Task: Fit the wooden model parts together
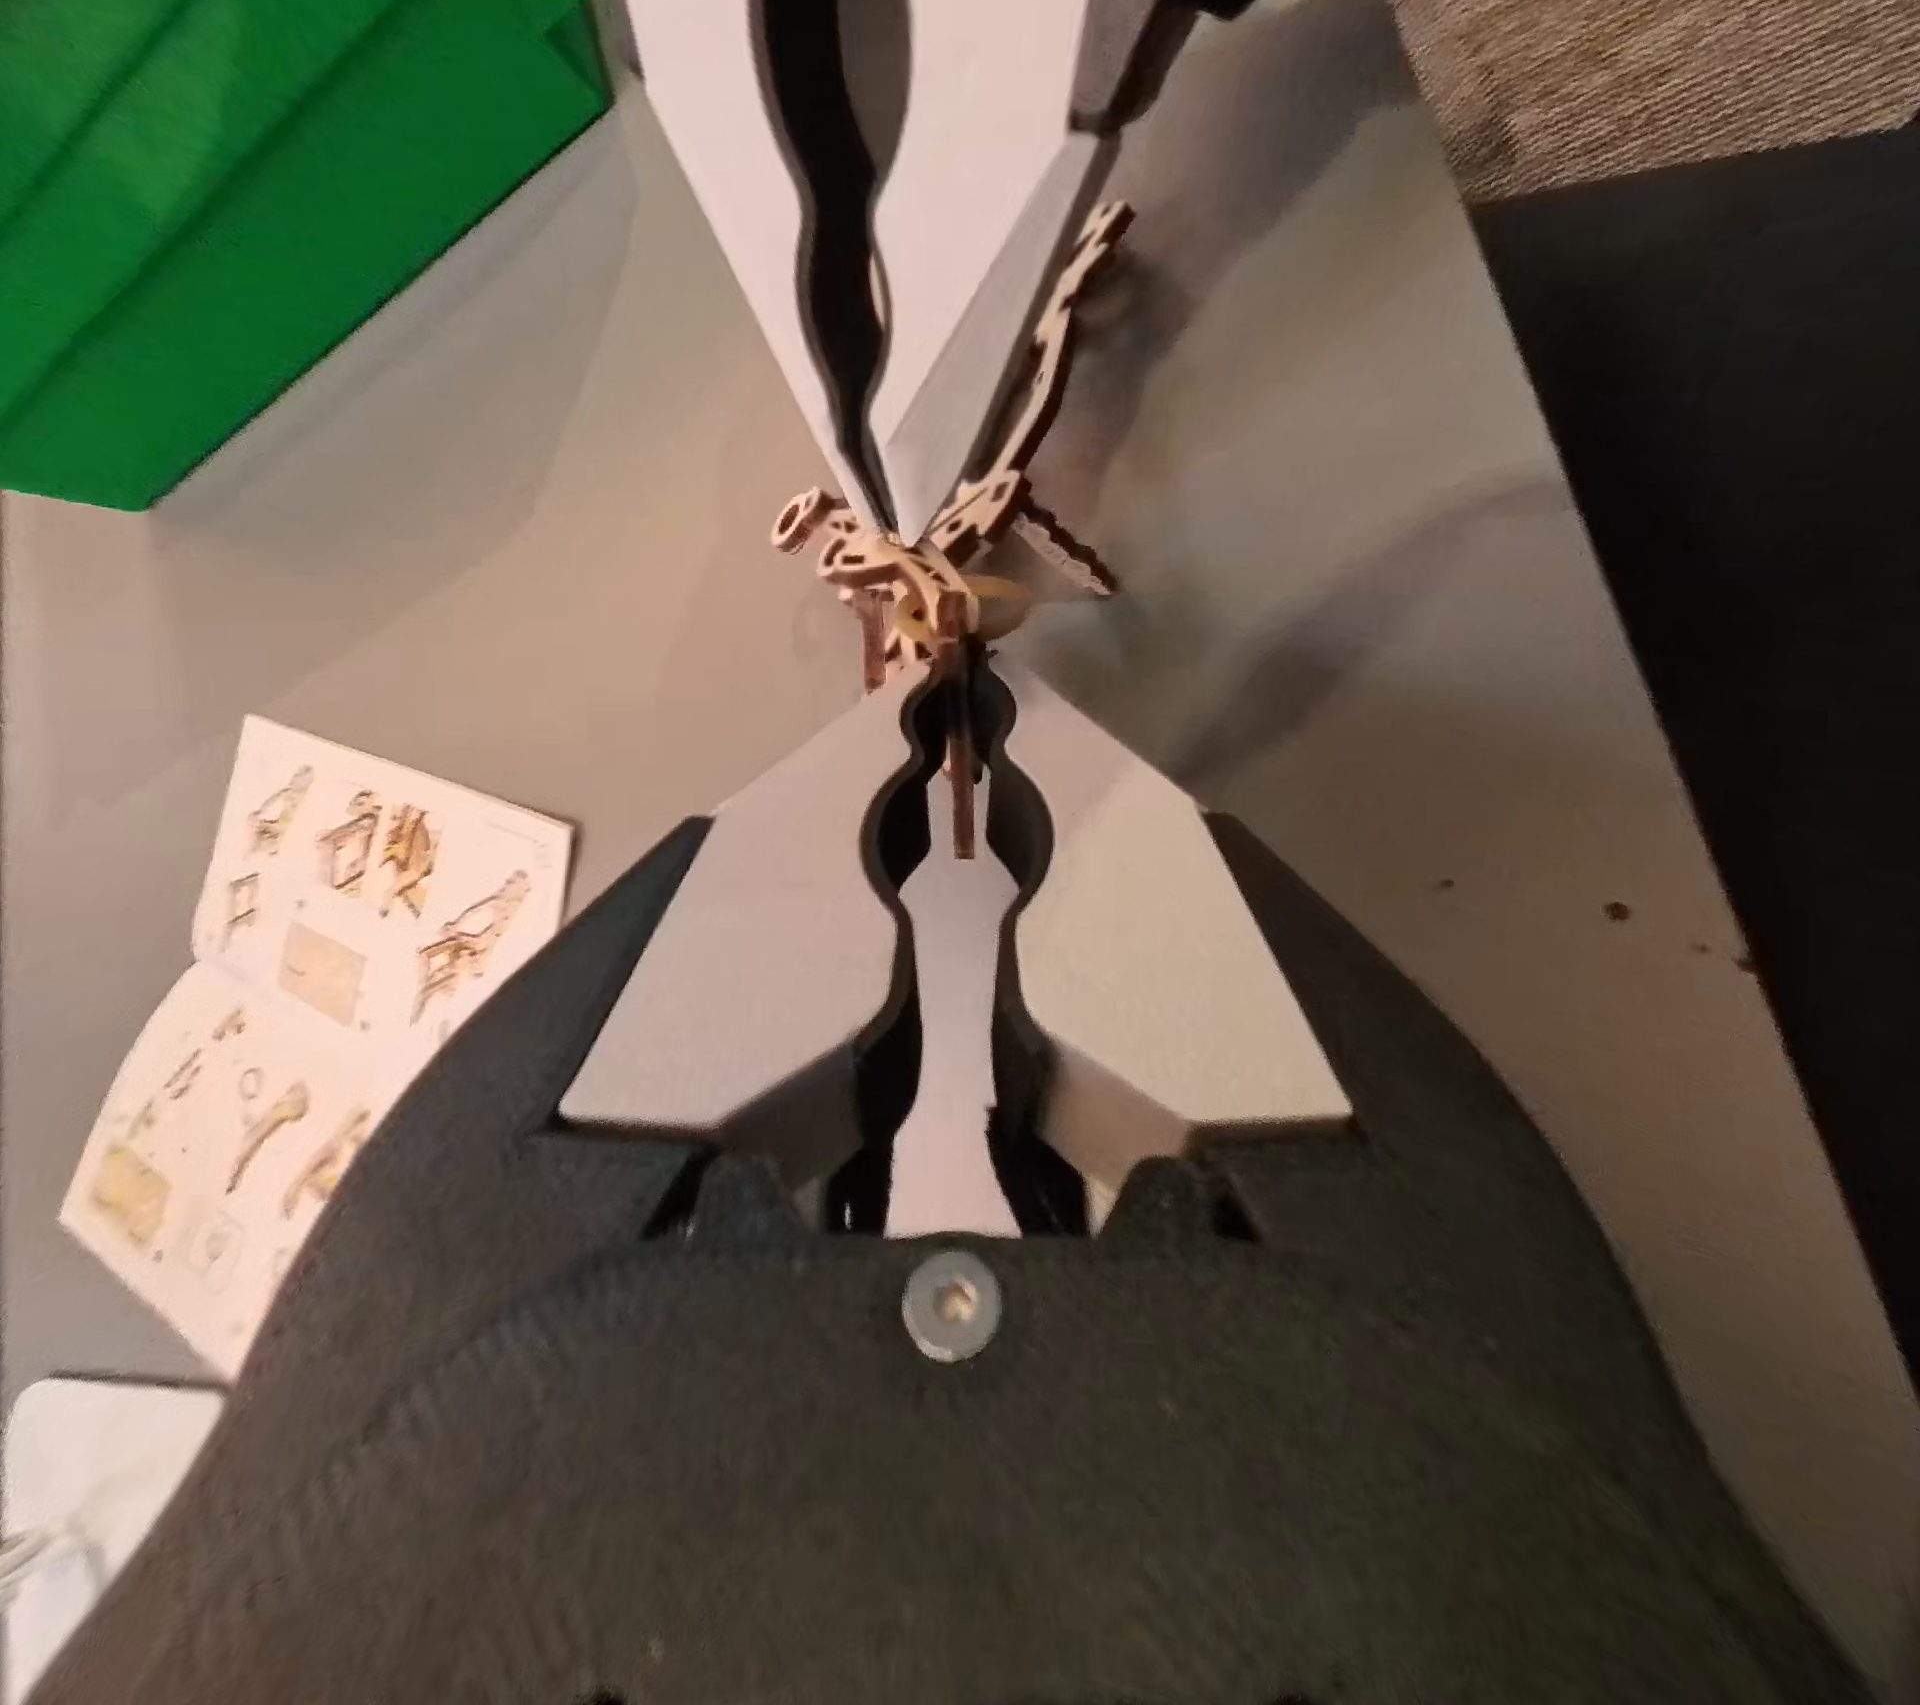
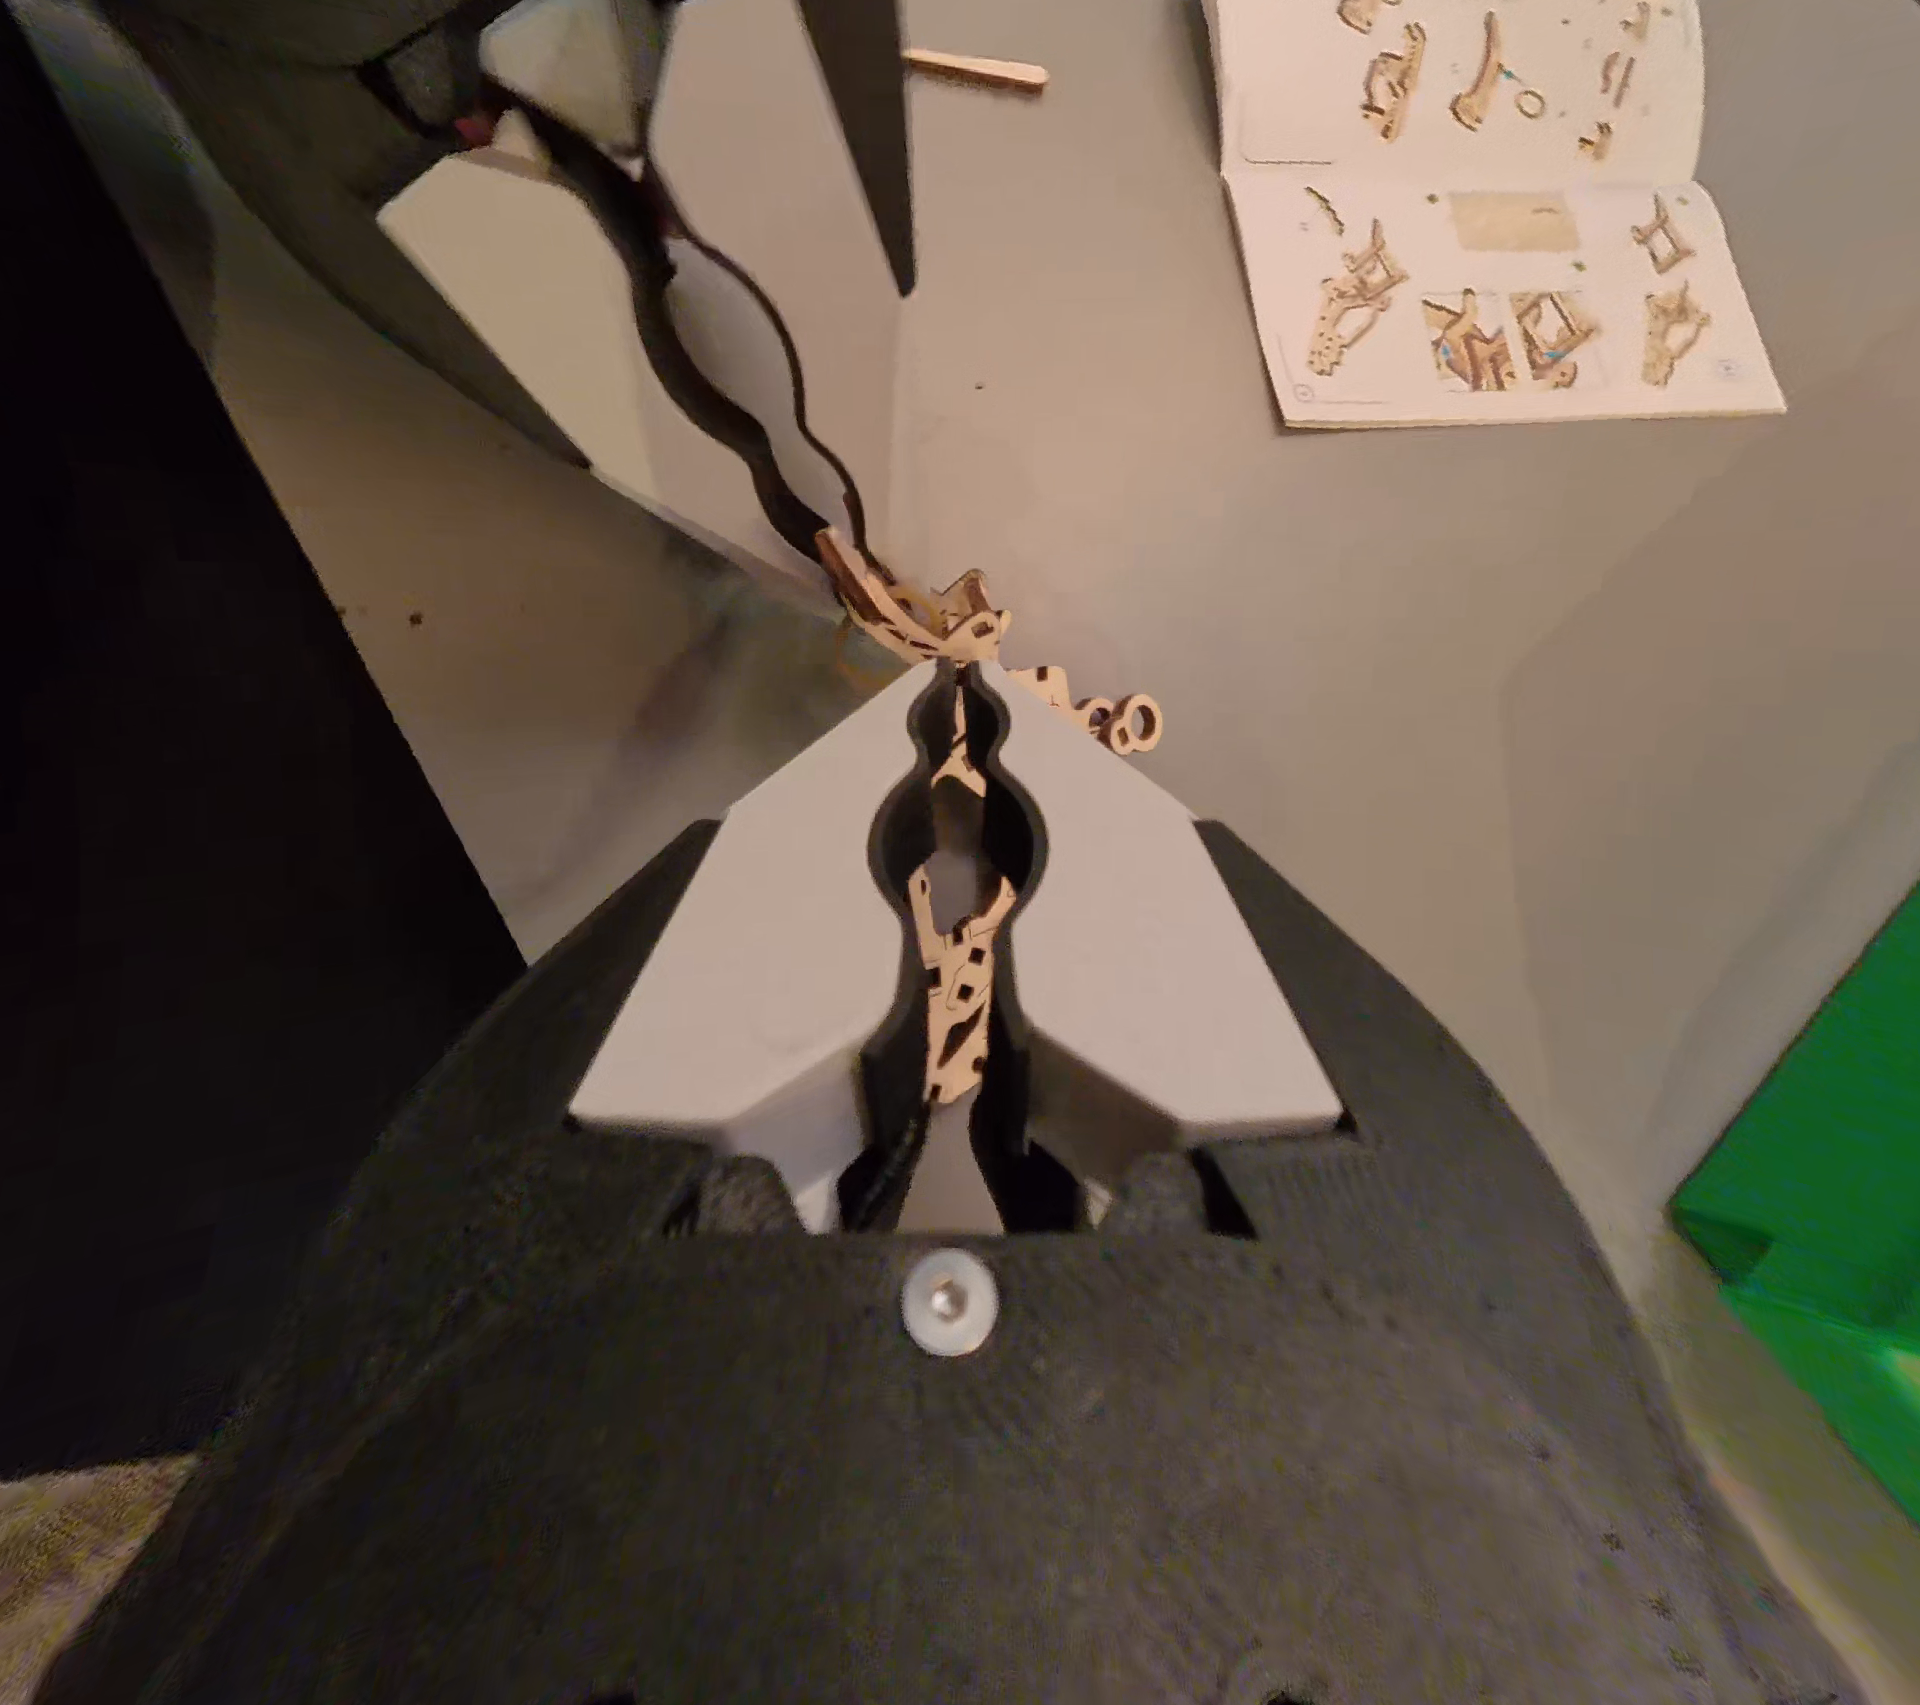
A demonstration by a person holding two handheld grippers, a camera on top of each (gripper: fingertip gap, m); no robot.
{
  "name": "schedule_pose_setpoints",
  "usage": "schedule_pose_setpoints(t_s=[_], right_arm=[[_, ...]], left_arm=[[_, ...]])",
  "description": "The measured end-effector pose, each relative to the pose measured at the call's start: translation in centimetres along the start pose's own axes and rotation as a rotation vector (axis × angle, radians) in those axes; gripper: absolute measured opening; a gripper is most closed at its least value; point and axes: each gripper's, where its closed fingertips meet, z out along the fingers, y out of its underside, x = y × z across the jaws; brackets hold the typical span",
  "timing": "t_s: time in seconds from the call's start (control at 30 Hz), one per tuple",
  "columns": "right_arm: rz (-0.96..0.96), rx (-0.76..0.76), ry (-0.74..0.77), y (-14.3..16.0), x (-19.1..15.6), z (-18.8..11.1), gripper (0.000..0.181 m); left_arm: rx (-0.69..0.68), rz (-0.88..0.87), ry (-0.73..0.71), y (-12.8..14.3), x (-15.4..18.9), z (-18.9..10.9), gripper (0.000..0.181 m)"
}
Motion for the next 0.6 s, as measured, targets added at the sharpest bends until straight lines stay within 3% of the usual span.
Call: schedule_pose_setpoints(t_s=[0.37,0.53,0.6], right_arm=[[0.56,0.153,0.054,-0.7,1.9,-0.4,0.0],[0.471,0.134,0.172,-0.7,2.4,-0.7,0.0],[0.418,0.116,0.202,-0.7,2.7,-1.1,0.01]], left_arm=[[-0.113,0.082,-0.172,0.5,-2.2,0.9,0.001],[-0.075,0.055,-0.168,0.2,-2.6,0.6,0.001],[-0.065,0.055,-0.17,0.2,-2.7,0.4,0.001]])
